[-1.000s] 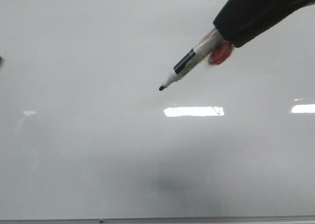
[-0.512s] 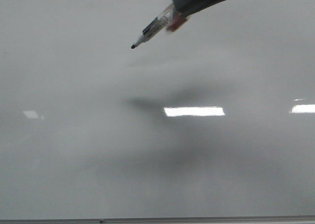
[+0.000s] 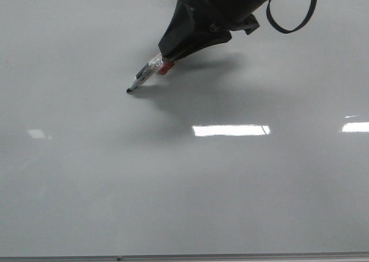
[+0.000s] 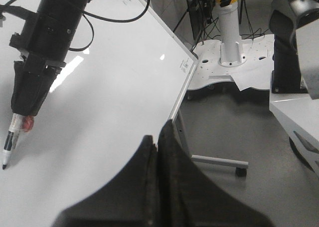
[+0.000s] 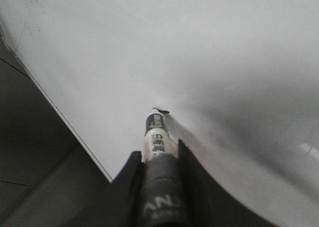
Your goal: Write number 7 on whiteboard
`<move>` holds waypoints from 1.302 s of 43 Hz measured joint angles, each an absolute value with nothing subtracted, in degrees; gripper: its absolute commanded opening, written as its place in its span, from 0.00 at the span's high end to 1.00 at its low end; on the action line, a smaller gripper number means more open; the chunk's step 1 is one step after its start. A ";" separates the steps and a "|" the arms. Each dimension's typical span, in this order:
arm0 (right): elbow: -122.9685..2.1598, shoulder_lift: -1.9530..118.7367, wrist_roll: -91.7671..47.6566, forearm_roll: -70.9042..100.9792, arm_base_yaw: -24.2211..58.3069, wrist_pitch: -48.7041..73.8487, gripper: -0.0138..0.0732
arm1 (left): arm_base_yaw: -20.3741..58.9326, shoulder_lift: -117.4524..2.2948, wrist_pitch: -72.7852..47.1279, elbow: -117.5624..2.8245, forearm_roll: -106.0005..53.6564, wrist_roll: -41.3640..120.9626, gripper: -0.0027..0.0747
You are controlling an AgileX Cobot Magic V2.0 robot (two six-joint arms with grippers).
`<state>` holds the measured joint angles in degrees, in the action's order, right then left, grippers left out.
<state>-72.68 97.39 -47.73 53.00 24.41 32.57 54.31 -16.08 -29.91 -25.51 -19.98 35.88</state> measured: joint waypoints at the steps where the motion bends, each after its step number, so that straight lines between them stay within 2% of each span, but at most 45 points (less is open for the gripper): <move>1: -72.68 97.39 -47.71 53.10 24.41 32.46 0.92 | 54.31 -16.08 -29.91 -25.51 -19.98 35.88 0.99; 23: -62.19 89.31 -50.75 54.32 17.00 30.79 0.92 | 54.31 -16.08 -29.91 -25.46 -19.98 35.88 0.99; 38: -56.12 97.20 -52.22 54.32 24.60 27.60 0.92 | 54.31 -16.08 -29.91 -25.46 -19.98 35.88 0.99; 43: -56.12 95.50 -56.90 54.07 25.83 27.57 0.92 | 54.31 -16.08 -29.91 -25.46 -19.98 35.88 0.99; 52: -56.12 83.34 -68.72 54.07 28.08 41.22 0.92 | 54.31 -17.39 -29.49 -25.37 -23.05 35.25 0.98; 56: -56.12 79.21 -71.71 53.81 28.17 46.83 0.92 | 54.31 -21.83 -29.27 -25.49 -23.15 33.89 0.88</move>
<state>-56.12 79.21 -71.71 53.81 28.17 46.83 54.31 -21.83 -29.27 -25.49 -23.15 33.89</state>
